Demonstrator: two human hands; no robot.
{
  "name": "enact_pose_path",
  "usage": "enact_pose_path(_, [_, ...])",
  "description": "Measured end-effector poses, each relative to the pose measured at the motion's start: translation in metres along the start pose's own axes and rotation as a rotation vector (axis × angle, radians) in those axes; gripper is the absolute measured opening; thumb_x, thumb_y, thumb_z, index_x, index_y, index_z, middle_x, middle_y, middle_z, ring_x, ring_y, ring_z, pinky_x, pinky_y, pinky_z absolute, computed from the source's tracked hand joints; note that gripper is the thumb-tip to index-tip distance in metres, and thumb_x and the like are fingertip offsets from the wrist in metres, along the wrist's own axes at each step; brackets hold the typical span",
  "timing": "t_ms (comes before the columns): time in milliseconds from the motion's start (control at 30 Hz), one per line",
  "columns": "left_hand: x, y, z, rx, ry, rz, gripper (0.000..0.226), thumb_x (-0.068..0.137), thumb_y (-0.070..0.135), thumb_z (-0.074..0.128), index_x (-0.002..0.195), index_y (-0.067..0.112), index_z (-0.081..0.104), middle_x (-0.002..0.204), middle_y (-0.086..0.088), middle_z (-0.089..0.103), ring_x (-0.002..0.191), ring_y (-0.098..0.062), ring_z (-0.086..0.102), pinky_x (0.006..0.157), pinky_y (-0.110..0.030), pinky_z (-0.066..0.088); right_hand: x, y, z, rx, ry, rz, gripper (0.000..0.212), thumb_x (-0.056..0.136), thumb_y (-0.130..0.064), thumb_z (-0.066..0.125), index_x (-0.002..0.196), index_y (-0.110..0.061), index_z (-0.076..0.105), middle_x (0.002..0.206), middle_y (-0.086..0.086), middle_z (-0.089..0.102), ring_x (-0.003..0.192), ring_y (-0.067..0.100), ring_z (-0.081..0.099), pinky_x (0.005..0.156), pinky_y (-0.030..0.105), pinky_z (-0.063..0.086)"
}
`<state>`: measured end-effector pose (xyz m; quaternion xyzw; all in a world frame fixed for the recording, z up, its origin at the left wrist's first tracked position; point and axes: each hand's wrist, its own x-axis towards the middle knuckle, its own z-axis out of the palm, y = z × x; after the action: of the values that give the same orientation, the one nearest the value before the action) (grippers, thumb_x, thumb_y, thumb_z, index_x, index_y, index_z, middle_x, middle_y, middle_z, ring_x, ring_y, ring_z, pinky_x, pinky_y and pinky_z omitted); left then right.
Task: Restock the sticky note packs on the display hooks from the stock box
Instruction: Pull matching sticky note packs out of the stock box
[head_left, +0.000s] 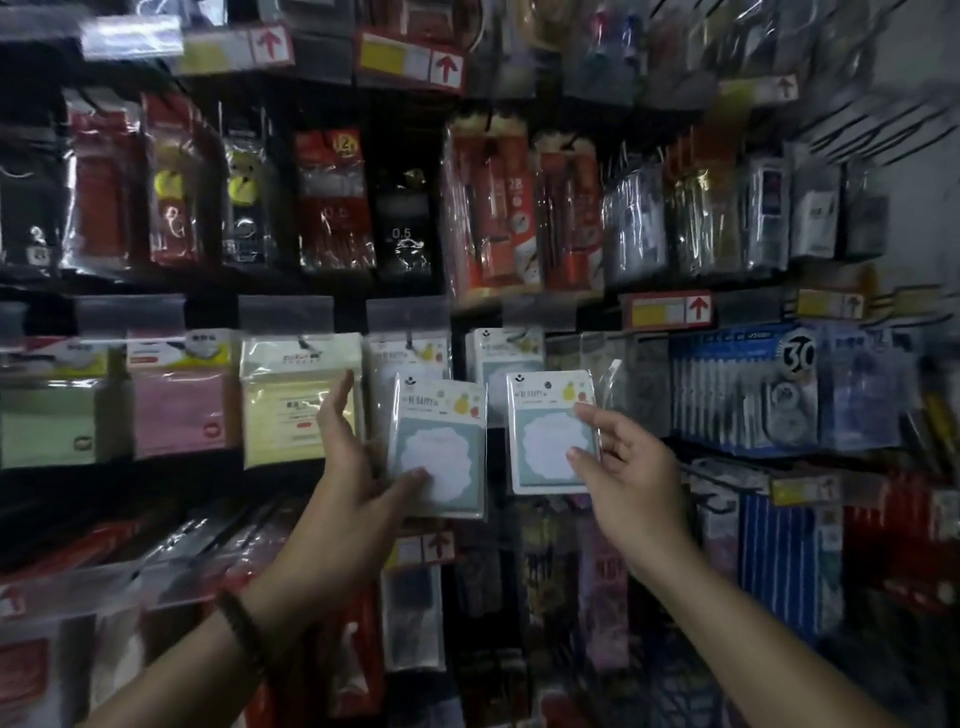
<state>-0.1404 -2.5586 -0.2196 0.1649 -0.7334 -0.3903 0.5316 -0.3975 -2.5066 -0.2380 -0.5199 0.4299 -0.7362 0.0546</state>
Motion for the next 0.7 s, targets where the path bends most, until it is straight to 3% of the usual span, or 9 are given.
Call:
enact_pose_path(100, [0.016, 0.005, 0.005, 0.115, 0.014, 0.087, 0.085, 0.103, -0.001, 0.059, 0.148, 0.063, 0.027, 0.128, -0.010, 0.073, 0.104, -0.032, 0.078, 0.082, -0.054, 0.066, 0.021, 0.002, 0.009, -0.001, 0.031, -0.044, 0.042, 0.096, -0.001, 0.073, 0.126, -0.031, 0.072, 0.131, -0.020, 0.069, 0.124, -0.002, 0.064, 0.112, 0.035, 0.053])
enact_pose_path(200, [0.024, 0.007, 0.007, 0.170, 0.020, 0.091, 0.053, 0.104, 0.007, 0.060, 0.138, 0.048, 0.056, 0.132, 0.000, 0.067, 0.099, -0.022, 0.079, 0.075, -0.043, 0.068, 0.036, -0.001, 0.016, 0.059, 0.047, -0.071, 0.043, 0.096, 0.000, 0.073, 0.127, -0.029, 0.072, 0.128, -0.018, 0.072, 0.118, -0.002, 0.067, 0.106, 0.030, 0.056])
enact_pose_path(267, [0.029, 0.006, 0.007, 0.141, 0.019, 0.077, 0.046, 0.104, 0.008, 0.060, 0.132, 0.045, 0.064, 0.135, 0.007, 0.064, 0.102, -0.017, 0.078, 0.077, -0.039, 0.068, 0.044, -0.005, 0.020, 0.086, 0.041, -0.102, 0.042, 0.096, 0.001, 0.072, 0.127, -0.027, 0.072, 0.126, -0.018, 0.072, 0.116, -0.004, 0.069, 0.102, 0.024, 0.057])
enact_pose_path(467, [0.040, 0.008, 0.010, 0.130, 0.017, 0.090, 0.045, 0.103, 0.008, 0.062, 0.132, 0.042, 0.067, 0.137, 0.009, 0.064, 0.104, -0.015, 0.077, 0.077, -0.034, 0.067, 0.063, -0.006, 0.028, 0.075, 0.042, -0.129, 0.044, 0.096, 0.002, 0.071, 0.128, -0.028, 0.072, 0.127, -0.023, 0.071, 0.119, -0.008, 0.066, 0.106, 0.022, 0.053])
enact_pose_path(600, [0.046, 0.009, 0.010, 0.166, 0.001, 0.087, 0.047, 0.103, 0.011, 0.062, 0.135, 0.046, 0.065, 0.141, 0.012, 0.061, 0.105, -0.012, 0.077, 0.077, -0.031, 0.067, 0.067, -0.005, 0.027, 0.098, 0.020, -0.107, 0.044, 0.097, 0.004, 0.069, 0.130, -0.024, 0.073, 0.129, -0.020, 0.070, 0.113, -0.012, 0.067, 0.088, 0.009, 0.054])
enact_pose_path(700, [0.047, 0.009, 0.010, 0.172, -0.014, 0.077, 0.048, 0.103, 0.012, 0.062, 0.137, 0.046, 0.063, 0.142, 0.013, 0.060, 0.104, -0.012, 0.077, 0.078, -0.031, 0.067, 0.068, -0.004, 0.024, 0.107, 0.001, -0.085, 0.045, 0.095, 0.005, 0.070, 0.124, -0.029, 0.074, 0.128, -0.018, 0.072, 0.118, -0.008, 0.066, 0.093, 0.013, 0.055])
